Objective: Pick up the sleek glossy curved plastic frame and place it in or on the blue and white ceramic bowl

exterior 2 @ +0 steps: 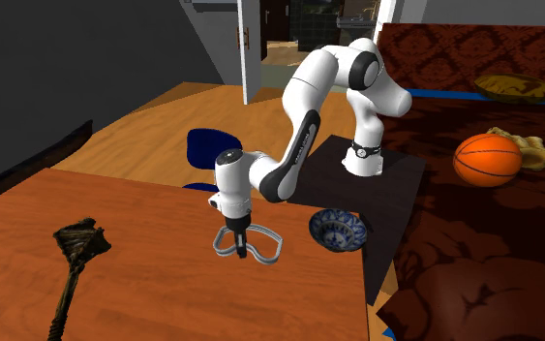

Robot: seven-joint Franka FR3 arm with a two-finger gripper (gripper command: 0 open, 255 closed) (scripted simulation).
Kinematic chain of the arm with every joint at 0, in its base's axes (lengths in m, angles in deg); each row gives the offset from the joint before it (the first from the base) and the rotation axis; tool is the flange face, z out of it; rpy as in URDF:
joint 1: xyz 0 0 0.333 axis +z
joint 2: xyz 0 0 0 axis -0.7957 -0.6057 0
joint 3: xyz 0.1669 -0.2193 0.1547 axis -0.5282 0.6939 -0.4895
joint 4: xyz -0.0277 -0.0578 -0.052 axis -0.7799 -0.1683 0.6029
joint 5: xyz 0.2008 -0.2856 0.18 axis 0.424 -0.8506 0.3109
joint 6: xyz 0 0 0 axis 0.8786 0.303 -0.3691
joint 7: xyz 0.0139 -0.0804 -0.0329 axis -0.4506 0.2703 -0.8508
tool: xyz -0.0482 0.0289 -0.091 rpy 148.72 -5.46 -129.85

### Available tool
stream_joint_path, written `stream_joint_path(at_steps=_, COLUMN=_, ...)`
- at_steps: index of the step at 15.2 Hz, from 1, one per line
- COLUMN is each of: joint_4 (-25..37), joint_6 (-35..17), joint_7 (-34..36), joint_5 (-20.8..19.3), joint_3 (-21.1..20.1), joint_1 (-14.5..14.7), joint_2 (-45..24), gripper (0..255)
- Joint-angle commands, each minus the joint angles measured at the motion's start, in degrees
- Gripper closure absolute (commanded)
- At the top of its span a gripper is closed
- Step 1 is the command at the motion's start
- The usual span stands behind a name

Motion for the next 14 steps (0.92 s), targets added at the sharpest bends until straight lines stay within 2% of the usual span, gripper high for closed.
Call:
stream_joint_path(at_steps=1, joint_4=0.0, joint_6=-0.1, joint_7=0.0, joint_5=0.0, joint_3=-0.1, joint_1=0.0, joint_2=-0.1, gripper=255)
stream_joint_path(at_steps=8, joint_4=0.0, joint_6=-0.1, joint_7=0.0, joint_5=0.0, joint_3=-0.1, joint_1=0.0, joint_2=-0.1, gripper=255)
stream_joint_path(at_steps=14, joint_4=-0.9, joint_6=2.5, joint_7=0.4, joint_5=-0.3, joint_3=0.2, joint_1=0.2, joint_2=3.4, gripper=255)
